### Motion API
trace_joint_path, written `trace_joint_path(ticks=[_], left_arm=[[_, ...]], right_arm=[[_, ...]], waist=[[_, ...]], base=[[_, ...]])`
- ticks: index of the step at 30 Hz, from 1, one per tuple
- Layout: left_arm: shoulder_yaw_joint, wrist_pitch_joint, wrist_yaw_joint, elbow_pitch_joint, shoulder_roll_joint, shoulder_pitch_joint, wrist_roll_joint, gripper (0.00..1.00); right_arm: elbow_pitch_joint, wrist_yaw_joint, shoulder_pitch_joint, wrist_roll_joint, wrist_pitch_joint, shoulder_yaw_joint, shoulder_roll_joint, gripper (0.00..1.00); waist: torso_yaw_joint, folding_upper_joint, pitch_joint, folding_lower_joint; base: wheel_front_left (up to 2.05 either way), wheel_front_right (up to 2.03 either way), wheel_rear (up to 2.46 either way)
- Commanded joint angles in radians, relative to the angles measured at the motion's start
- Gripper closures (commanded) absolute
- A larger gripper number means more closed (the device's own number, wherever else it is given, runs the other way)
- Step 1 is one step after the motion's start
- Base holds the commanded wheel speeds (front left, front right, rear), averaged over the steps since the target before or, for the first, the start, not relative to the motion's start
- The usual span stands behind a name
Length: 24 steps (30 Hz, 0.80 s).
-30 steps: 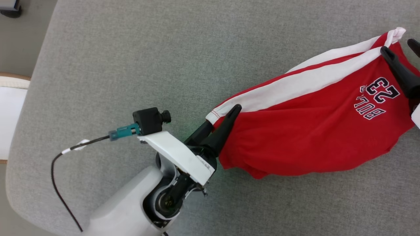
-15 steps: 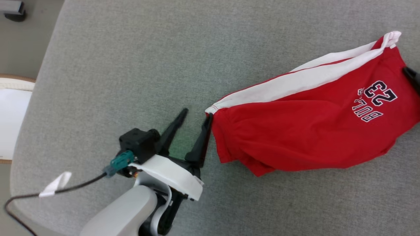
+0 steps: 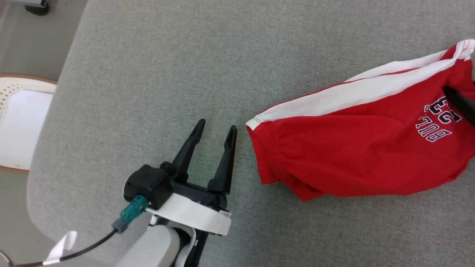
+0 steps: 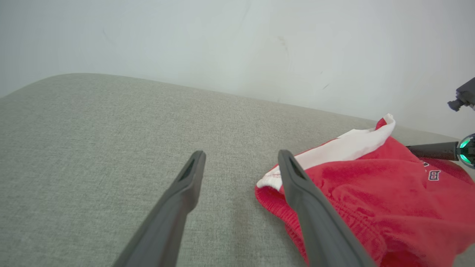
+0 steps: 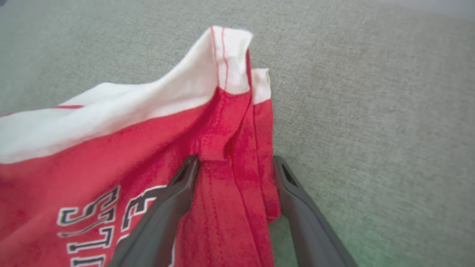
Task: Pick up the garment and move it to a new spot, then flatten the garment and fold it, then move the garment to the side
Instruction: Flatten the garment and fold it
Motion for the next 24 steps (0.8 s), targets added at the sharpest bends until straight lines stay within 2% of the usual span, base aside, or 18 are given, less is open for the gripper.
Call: trace_joint_path(ticks=[1,2,3,4,5,12,20,24], left_arm=[[0.021,0.000,-0.020,0.002,-0.020,0.019,0.026,0.00],[0.033,0.000,-0.032,0.006,-0.031,0.029,0.038,0.00],[0.044,0.000,-0.045,0.010,-0.043,0.037,0.050,0.00],[0.054,0.000,-0.058,0.014,-0.055,0.045,0.059,0.00],[0.065,0.000,-0.069,0.019,-0.065,0.050,0.068,0.00],[0.145,0.000,-0.142,0.050,-0.109,0.094,0.145,0.00],[0.219,0.000,-0.196,0.071,-0.119,0.175,0.232,0.00],[0.246,0.000,-0.213,0.079,-0.124,0.223,0.253,0.00]], right_arm=[[0.014,0.009,0.046,-0.004,0.051,0.047,0.055,0.00],[0.010,0.009,0.051,-0.004,0.061,0.053,0.065,0.00],[0.004,0.009,0.056,-0.004,0.074,0.057,0.073,0.16],[-0.005,0.009,0.057,-0.006,0.080,0.063,0.077,0.61],[-0.013,0.010,0.057,-0.007,0.078,0.065,0.080,1.00],[-0.019,0.007,0.061,0.000,0.006,0.027,0.080,1.00],[-0.025,0.005,0.123,0.061,-0.108,-0.030,0.078,1.00],[-0.004,0.005,0.167,0.088,-0.171,-0.096,0.071,1.00]], waist=[[0.006,0.0000,0.000,0.0000],[0.009,0.0000,0.000,0.0000],[0.011,0.0000,0.000,0.0000],[0.014,0.0000,0.000,0.0000],[0.015,0.0000,0.000,0.0000],[-0.006,0.0000,-0.019,0.0000],[-0.109,0.0000,-0.094,0.0000],[-0.158,0.0000,-0.126,0.0000]], base=[[0.00,0.00,0.00],[0.00,0.00,0.00],[0.00,0.00,0.00],[0.00,0.00,0.00],[0.00,0.00,0.00],[0.00,0.00,0.00],[0.00,0.00,0.00],[0.00,0.00,0.00]])
